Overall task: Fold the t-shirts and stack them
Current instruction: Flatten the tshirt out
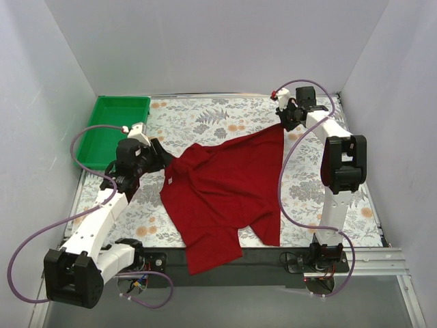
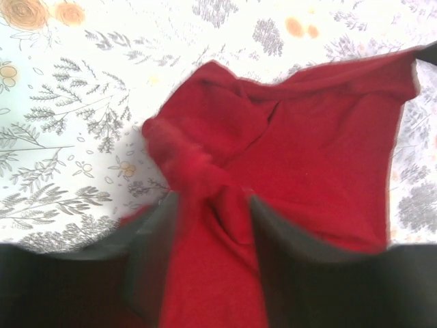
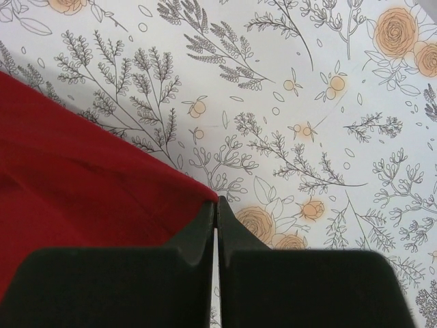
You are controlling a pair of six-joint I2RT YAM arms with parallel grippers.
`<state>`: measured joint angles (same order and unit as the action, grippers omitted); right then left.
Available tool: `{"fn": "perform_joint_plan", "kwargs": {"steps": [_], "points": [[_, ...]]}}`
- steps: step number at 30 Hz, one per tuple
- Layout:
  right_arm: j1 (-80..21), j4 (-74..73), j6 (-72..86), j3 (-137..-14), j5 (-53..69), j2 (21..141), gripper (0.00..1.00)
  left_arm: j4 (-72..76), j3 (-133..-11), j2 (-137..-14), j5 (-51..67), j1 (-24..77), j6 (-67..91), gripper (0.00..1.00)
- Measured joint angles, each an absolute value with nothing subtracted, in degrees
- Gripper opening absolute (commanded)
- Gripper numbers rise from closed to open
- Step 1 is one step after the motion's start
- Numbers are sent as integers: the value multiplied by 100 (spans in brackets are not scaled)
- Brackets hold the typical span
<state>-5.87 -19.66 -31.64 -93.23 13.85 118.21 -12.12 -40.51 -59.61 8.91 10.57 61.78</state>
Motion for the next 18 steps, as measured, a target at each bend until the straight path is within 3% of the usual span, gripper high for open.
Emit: {"fn": "perform_joint_plan", "kwargs": {"steps": [3, 10, 18], "points": [[-587, -1920, -3122, -9400, 1372, 11891, 1, -1409, -4316, -5795, 773, 1057, 6206, 61], [-587, -1868, -3037, -9441, 1389, 11948, 1, -1588, -4821, -6034, 773, 1057, 6182, 64], [-587, -1804, -3011, -9441, 1450, 11996, 1, -1369, -6276, -8991, 1264, 1219, 5822, 61]]}}
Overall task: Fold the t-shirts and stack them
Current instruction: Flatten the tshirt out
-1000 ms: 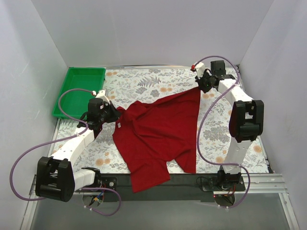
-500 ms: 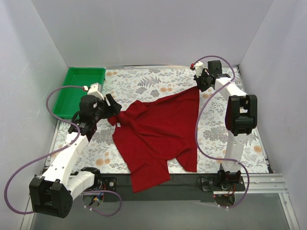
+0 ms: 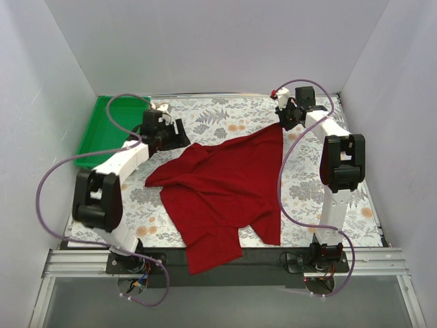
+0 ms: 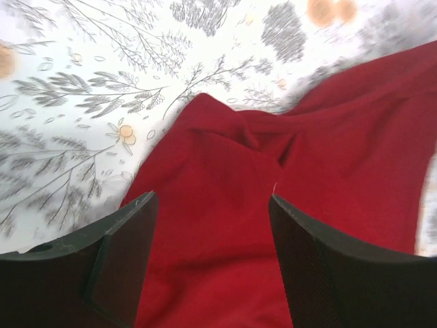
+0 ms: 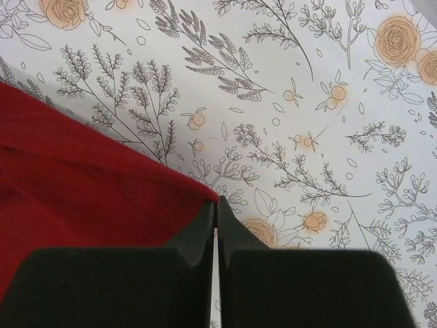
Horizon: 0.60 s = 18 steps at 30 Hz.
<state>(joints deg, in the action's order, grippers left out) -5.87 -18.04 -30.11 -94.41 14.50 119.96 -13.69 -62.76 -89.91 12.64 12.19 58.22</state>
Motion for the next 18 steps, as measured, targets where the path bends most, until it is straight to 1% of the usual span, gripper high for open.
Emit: {"fn": "perform_joint_plan", "kwargs": {"steps": [3, 7, 11, 12, 13, 14, 16, 18], "points": [[-587, -1789, -3009, -9441, 1490, 11998, 1, -1396, -6777, -10044, 1164, 1441, 5607, 61], [-587, -1776, -3009, -9426, 1520, 11998, 1, -1507, -7201, -10833, 860, 1667, 5325, 59], [-587, -1758, -3009, -9386, 1527, 11998, 1, -1590, -7529, -11185, 604, 1804, 5089, 51], [-587, -1758, -3009, -9386, 1529, 11998, 1, -1603, -7609, -11246, 563, 1817, 5033, 47], [-587, -1750, -3009, -9386, 1533, 11998, 1, -1623, -7690, -11303, 526, 1824, 4984, 40], [-587, -1741, -3009, -9386, 1535, 11998, 1, -1651, -7758, -11343, 508, 1826, 4939, 36], [-587, -1739, -3009, -9384, 1538, 11998, 1, -1684, -7891, -11428, 478, 1826, 4825, 31], [-585, -1737, -3009, -9384, 1538, 11998, 1, -1695, -7902, -11441, 445, 1826, 4779, 31]]}}
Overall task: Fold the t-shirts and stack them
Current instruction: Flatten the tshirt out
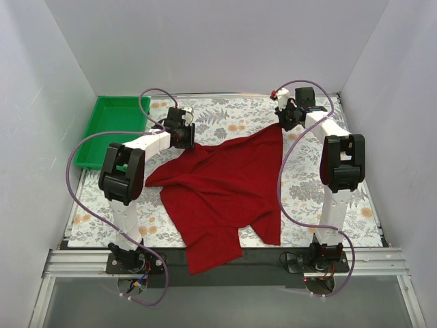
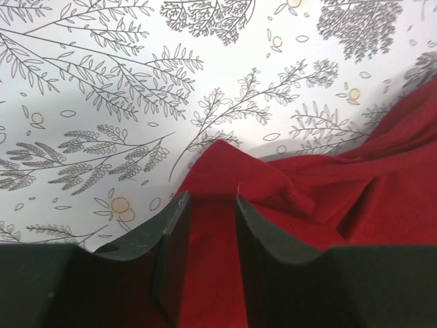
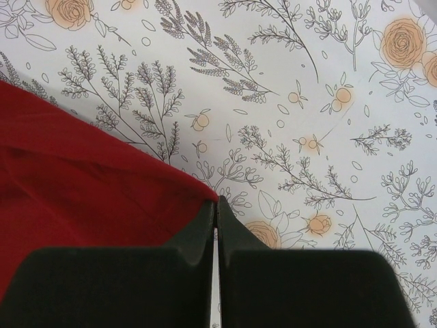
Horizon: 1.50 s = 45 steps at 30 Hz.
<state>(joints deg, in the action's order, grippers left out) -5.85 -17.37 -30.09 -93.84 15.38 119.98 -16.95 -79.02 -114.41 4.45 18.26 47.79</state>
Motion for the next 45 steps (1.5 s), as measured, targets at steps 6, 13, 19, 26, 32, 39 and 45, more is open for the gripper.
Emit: {"fn": "perform_joint_plan", "kwargs": {"steps": [6, 13, 19, 26, 32, 39, 45], "points": [[-567, -1737, -2995, -9384, 1555, 11998, 1, -1798, -7902, -11504, 139, 1839, 4574, 38], [-541, -1695, -2974, -9290, 1566, 11998, 1, -1804, -7902, -11507, -25, 1850, 4335, 38], [-537, -1678, -2967, -9288, 1575, 11998, 1, -1817, -8042, -11754, 196, 1850, 4189, 7], [-432, -1660, -2906, -9284, 1579, 11996, 1, -1745, -8075, -11756, 215, 1848, 4117, 0], [-167, -1660, -2845, -9284, 1577, 11994, 1, -1253, -7832, -11096, -150, 1619, 4244, 0], [-110, -1649, -2766, -9286, 1627, 11950, 1, -517, -7835, -10440, -215, 1313, 4294, 0], [-106, -1643, -2652, -9323, 1623, 11933, 1, -360, -7837, -10499, -71, 1173, 4296, 0]]}}
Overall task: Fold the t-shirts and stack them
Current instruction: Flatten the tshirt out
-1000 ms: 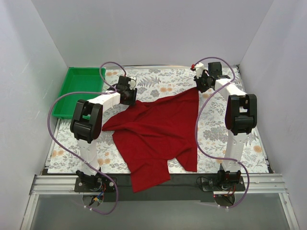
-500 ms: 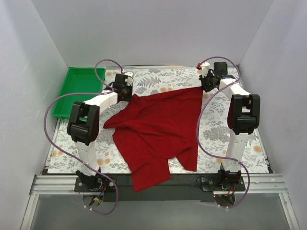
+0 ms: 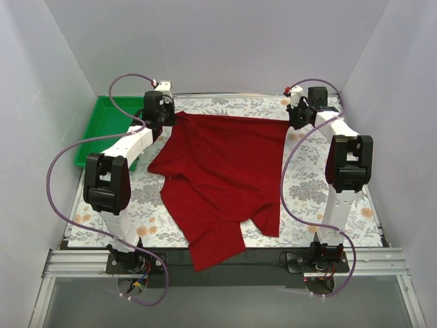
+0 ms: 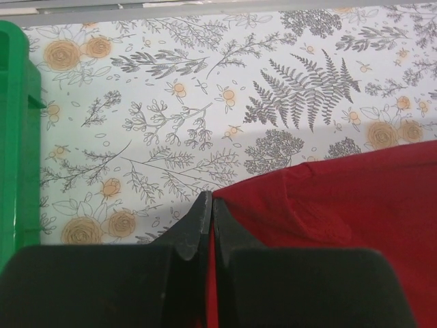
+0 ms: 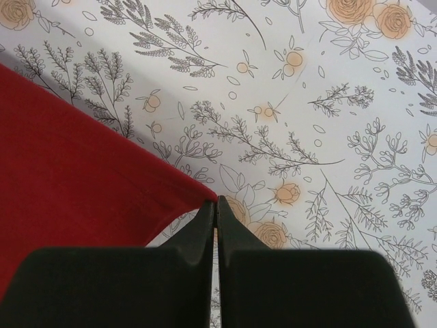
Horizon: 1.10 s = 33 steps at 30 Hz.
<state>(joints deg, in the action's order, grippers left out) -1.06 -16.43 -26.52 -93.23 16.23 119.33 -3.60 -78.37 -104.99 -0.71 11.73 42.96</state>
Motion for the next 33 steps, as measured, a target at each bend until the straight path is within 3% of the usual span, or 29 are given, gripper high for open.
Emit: {"fn": "perform_joint_plan", "kwargs": {"steps": [4, 6, 9, 12, 20, 26, 33], "points": [[-34, -1636, -2606, -9365, 1623, 11931, 1, -281, -8173, -10877, 419, 1033, 4276, 0], [-3, -1632, -2596, -9373, 1623, 11931, 1, -285, -8486, -11214, 620, 1000, 4270, 14], [38, -1632, -2565, -9378, 1603, 11931, 1, -344, -8978, -11780, 731, 976, 4270, 43], [86, -1632, -2558, -9378, 1599, 11931, 1, -447, -9155, -12090, 777, 928, 4381, 49], [110, -1632, -2558, -9378, 1599, 11935, 1, -375, -8475, -11456, 1555, 993, 4276, 46], [108, -1632, -2541, -9378, 1603, 11942, 1, -189, -8184, -11262, 1765, 2025, 3594, 33], [110, -1632, -2541, -9378, 1610, 11944, 1, -261, -8187, -11780, 1374, 2902, 3173, 32]]}}
